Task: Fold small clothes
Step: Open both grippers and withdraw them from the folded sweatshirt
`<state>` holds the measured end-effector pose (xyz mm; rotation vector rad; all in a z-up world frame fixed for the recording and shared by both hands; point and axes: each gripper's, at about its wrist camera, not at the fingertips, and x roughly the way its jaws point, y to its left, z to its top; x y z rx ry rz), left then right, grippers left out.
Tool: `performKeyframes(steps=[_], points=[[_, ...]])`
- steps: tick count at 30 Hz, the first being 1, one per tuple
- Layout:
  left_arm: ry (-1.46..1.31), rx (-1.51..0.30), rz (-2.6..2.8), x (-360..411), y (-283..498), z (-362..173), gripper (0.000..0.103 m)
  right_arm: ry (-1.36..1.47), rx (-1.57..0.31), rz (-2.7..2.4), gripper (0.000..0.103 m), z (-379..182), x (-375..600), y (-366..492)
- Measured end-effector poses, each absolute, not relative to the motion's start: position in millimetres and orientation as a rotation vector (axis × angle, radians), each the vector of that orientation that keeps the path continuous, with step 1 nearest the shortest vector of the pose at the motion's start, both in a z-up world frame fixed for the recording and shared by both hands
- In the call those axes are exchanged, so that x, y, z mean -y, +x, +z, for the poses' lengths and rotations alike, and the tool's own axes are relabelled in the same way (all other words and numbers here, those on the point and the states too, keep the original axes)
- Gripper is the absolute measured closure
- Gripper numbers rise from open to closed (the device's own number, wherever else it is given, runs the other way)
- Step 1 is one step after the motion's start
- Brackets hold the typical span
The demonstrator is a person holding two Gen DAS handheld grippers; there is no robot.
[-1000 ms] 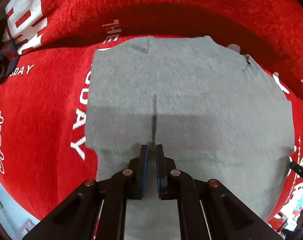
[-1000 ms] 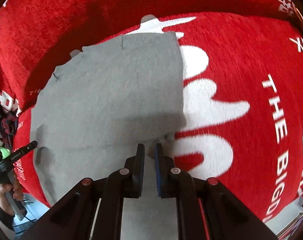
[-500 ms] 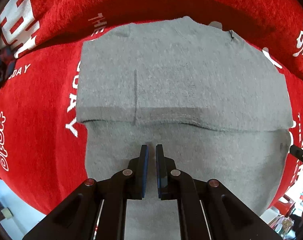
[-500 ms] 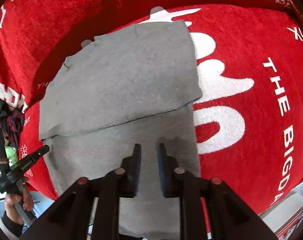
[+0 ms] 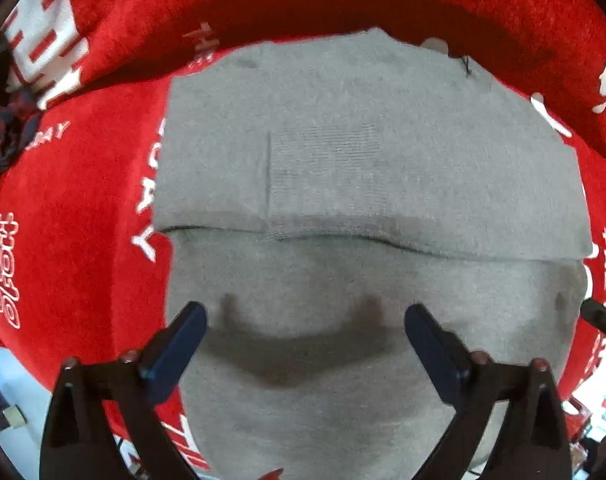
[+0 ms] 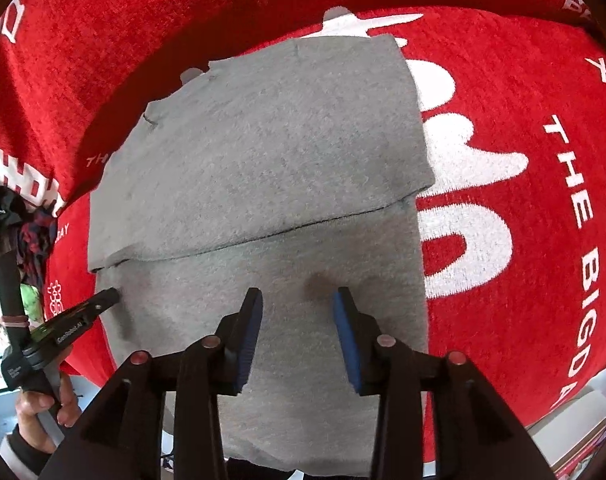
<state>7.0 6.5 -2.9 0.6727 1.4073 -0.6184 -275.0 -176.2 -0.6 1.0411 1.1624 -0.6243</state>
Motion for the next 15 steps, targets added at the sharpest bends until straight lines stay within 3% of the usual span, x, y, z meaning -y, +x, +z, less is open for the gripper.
performKeyframes(steps=[5, 10, 15], points=[[0.702, -1.374, -0.623, -4.6, -2.3, -15.6, 0.002, 1.048, -1.164, -0.613, 0.054, -2.3, 173.8, -276.2], [0.677, -1.401, -0.615, -8.9, -3.4, -34.1, 0.002, 1.037, -1.143, -0.61, 0.029, 0.4, 172.5, -281.4], [0.678, -1.465, -0.62, -18.6, -12.4, -57.6, 0.002, 1.018, -1.159, -0.586, 0.028, 0.8, 173.7, -287.9]])
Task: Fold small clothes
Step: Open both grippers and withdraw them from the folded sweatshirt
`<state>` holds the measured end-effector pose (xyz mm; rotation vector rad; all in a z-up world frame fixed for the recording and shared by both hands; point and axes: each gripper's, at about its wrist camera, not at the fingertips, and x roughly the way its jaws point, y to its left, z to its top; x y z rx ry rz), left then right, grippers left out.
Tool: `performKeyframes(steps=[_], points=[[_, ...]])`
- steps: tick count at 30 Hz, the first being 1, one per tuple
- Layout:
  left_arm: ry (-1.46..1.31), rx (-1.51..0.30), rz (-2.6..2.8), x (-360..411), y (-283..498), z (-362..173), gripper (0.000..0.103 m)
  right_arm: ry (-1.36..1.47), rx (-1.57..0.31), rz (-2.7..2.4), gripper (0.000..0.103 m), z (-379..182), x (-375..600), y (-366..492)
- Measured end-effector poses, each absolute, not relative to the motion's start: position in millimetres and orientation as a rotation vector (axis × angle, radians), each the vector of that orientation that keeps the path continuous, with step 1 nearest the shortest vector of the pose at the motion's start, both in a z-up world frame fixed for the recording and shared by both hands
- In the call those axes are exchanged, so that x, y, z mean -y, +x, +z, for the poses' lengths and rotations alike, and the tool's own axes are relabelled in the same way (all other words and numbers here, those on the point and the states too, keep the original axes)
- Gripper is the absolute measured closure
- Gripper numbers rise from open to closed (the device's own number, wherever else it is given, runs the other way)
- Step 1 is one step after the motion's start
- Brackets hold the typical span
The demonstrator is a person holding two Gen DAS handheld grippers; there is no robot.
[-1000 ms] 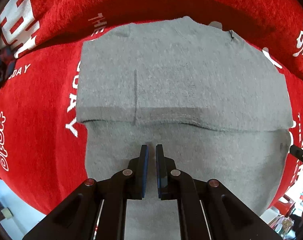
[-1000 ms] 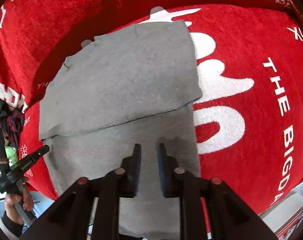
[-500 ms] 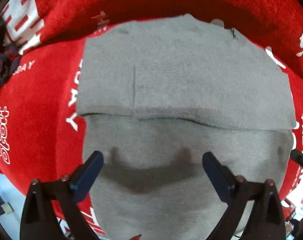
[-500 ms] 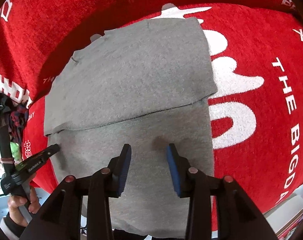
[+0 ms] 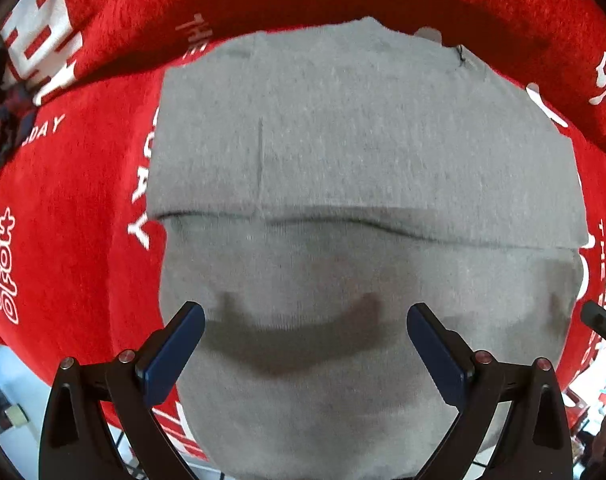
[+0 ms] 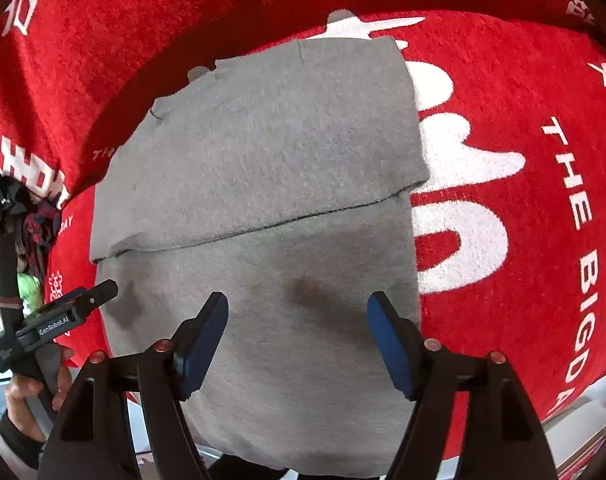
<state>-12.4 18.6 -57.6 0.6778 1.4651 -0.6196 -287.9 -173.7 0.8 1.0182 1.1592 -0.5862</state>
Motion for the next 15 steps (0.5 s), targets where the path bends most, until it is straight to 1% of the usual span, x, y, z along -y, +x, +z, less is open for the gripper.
performKeyframes(steps=[15], points=[[0.65, -1.475, -0.513, -49.8, -51.6, -94.6, 0.002, 1.134, -1.177, -0.436, 0.027, -23.7, 171.8, -313.7]])
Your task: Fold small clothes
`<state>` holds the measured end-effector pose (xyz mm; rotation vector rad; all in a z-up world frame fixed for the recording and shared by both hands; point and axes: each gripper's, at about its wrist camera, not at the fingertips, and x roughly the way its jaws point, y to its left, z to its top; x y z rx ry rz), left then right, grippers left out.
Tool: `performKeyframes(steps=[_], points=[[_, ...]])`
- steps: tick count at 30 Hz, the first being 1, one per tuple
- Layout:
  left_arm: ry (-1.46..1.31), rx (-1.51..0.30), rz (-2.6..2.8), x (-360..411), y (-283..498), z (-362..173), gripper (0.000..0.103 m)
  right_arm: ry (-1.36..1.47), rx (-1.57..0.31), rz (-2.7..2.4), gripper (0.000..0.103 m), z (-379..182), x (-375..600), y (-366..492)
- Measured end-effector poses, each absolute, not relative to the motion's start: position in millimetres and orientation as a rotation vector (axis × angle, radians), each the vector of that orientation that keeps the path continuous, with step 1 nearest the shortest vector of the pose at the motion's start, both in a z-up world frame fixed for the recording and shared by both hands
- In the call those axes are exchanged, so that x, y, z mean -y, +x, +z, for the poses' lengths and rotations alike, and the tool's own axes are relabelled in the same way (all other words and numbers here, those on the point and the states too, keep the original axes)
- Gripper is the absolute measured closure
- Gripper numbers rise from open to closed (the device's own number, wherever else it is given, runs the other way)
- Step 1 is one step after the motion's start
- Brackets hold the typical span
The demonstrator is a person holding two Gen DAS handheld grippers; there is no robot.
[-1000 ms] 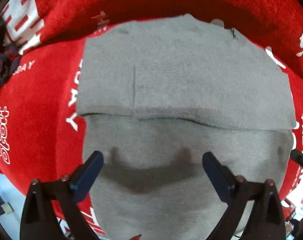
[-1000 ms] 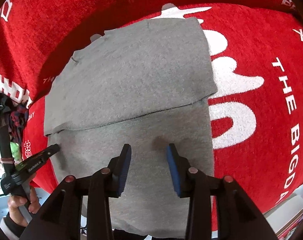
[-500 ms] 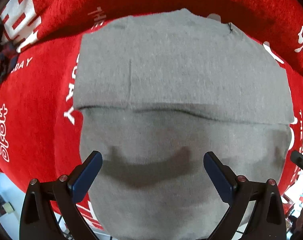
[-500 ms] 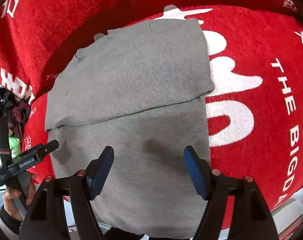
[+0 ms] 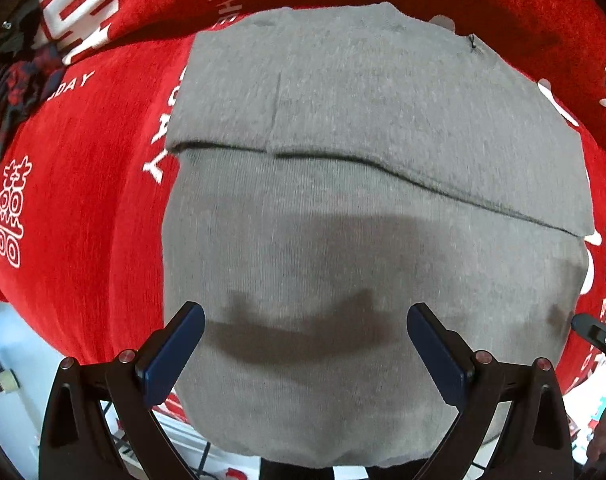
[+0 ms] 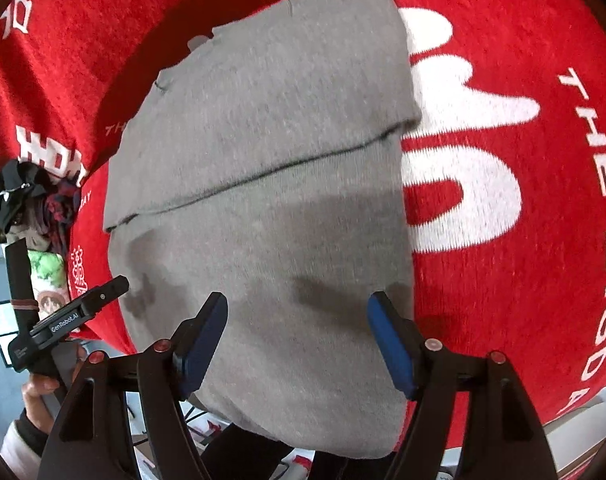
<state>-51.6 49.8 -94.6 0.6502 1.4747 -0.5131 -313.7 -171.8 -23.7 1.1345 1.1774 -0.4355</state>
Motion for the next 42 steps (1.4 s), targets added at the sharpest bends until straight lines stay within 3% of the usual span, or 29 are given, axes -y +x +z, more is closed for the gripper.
performKeyframes(steps=[9, 22, 37, 39, 40, 42], points=[[0.635, -1.467, -0.557, -90.1, -62.3, -111.7, 0.002, 1.18, -1.092, -0.448, 0.027, -20.9, 149.5, -333.4], [0.507, -1.639, -0.522, -229.1, -90.1, -175.2, 0.002, 1.231, -1.253, -0.397, 0.027, -56.4, 47.9, -396.3], [0.332, -1.787, -0.595, -245.9, -151.4, -263.7, 0.002, 1.244, -1.312, -0.381, 0.026, -128.6, 12.6, -420.2], [0.308, -1.784, -0.595, -245.3, -157.2, -270.3, 0.012, 1.262, -1.301, -0.363, 0.027, -134.3, 9.3, -422.0], [0.288, -1.792, -0.611, -244.0, -161.2, -272.2, 0.021, 1.276, -1.29, -0.356, 0.029, -135.4, 8.1, -424.0], [0.272, -1.795, -0.627, -242.6, -168.1, -268.9, 0.034, 1.332, -1.261, -0.347, 0.062, -135.4, 5.9, -428.5]])
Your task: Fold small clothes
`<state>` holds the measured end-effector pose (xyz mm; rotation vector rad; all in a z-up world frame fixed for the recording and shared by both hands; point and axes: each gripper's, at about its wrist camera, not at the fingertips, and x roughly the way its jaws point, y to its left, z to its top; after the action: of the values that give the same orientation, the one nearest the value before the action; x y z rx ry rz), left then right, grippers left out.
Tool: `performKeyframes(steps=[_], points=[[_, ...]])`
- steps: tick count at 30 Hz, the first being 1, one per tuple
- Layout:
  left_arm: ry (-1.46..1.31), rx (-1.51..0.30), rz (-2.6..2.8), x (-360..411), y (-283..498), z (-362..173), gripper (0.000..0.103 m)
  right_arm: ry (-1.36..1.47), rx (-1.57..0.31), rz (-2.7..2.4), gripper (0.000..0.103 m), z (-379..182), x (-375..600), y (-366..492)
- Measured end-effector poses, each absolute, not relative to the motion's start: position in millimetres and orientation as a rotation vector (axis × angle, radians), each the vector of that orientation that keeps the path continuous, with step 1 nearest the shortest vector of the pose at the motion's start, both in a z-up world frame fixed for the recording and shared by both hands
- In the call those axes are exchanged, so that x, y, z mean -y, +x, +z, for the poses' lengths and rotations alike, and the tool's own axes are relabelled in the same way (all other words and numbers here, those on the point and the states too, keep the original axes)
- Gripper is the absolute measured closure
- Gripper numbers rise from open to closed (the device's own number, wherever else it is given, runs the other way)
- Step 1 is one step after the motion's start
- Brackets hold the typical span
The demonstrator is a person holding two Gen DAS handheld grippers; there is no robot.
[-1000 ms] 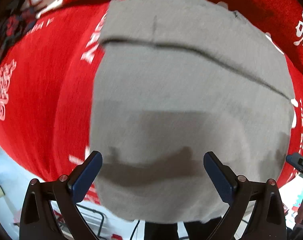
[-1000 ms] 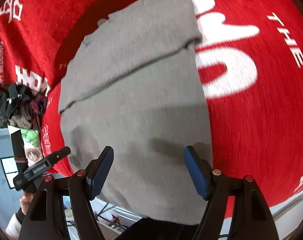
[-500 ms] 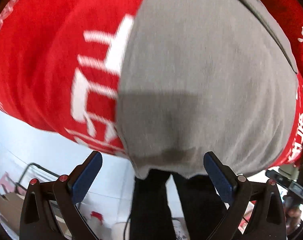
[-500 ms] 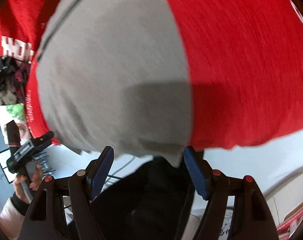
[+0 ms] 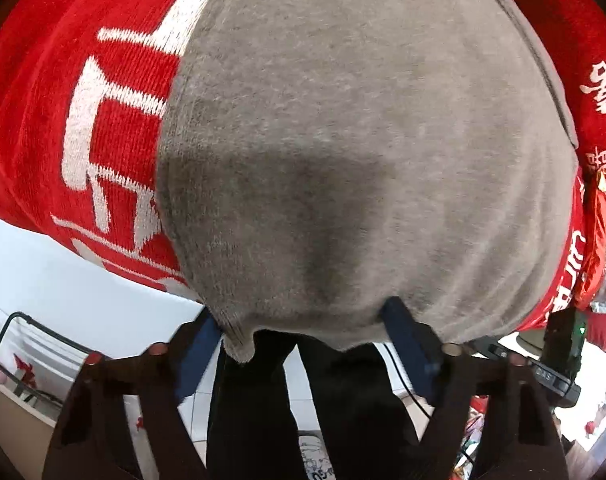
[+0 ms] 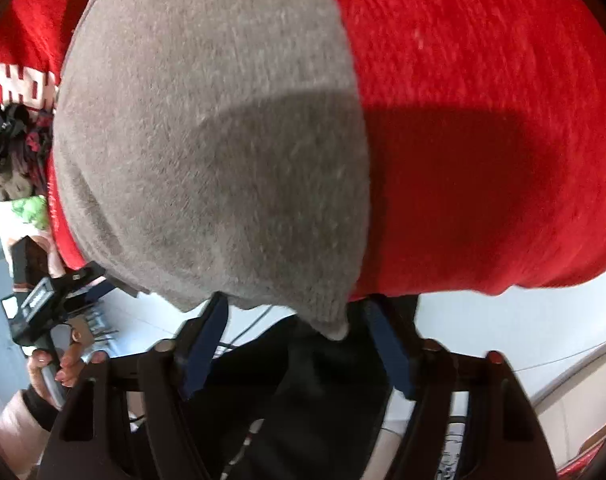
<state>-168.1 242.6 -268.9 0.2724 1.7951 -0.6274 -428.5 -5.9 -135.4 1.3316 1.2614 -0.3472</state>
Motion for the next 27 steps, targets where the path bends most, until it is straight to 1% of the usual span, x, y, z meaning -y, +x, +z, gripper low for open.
performKeyframes(steps=[1, 2, 3, 4, 5, 6, 10, 12, 15, 18, 21, 25, 27], points=[[0.264, -1.802, -0.644, -241.3, -169.2, -264.7, 0.048, 1.369, -1.24, -0.338, 0.074, -135.3, 6.0, -429.8], [0.254, -1.806, -0.657, -242.1, -170.6, -263.4, 0.068, 1.405, -1.214, -0.32, 0.091, -133.5, 6.2, -430.6], [0.225, -1.816, -0.68, -244.1, -171.1, -261.7, 0.078, 1.417, -1.196, -0.306, 0.095, -129.6, 5.9, -430.7], [0.199, -1.828, -0.696, -253.1, -164.1, -254.5, 0.086, 1.428, -1.171, -0.286, 0.095, -124.6, 5.4, -430.7], [0.168, -1.837, -0.71, -254.3, -162.8, -252.1, 0.089, 1.445, -1.147, -0.266, 0.095, -120.0, 5.8, -430.6], [0.139, -1.833, -0.73, -254.6, -161.1, -245.3, 0.095, 1.475, -1.105, -0.235, 0.096, -111.8, 7.6, -430.3], [0.086, -1.773, -0.814, -239.1, -146.1, -209.2, 0.095, 1.529, -0.965, -0.162, 0.096, -77.9, 23.2, -424.6], [0.069, -1.728, -0.847, -224.9, -120.5, -185.5, 0.095, 1.536, -0.884, -0.141, 0.096, -58.3, 40.2, -417.2], [0.056, -1.655, -0.882, -193.7, -95.2, -164.3, 0.095, 1.54, -0.789, -0.145, 0.096, -40.8, 63.1, -394.2], [0.102, -1.588, -0.901, -162.7, -52.6, -139.4, 0.095, 1.535, -0.704, -0.171, 0.096, -28.1, 96.0, -374.6], [0.198, -1.505, -0.884, -141.6, -26.3, -130.5, 0.095, 1.523, -0.681, -0.22, 0.096, -28.7, 132.0, -353.4], [0.291, -1.499, -0.846, -123.4, -9.8, -133.1, 0.094, 1.488, -0.763, -0.289, 0.096, -37.6, 158.6, -330.1], [0.331, -1.492, -0.824, -116.7, -13.3, -139.2, 0.061, 1.484, -0.8, -0.311, 0.096, -42.4, 165.9, -324.7]])
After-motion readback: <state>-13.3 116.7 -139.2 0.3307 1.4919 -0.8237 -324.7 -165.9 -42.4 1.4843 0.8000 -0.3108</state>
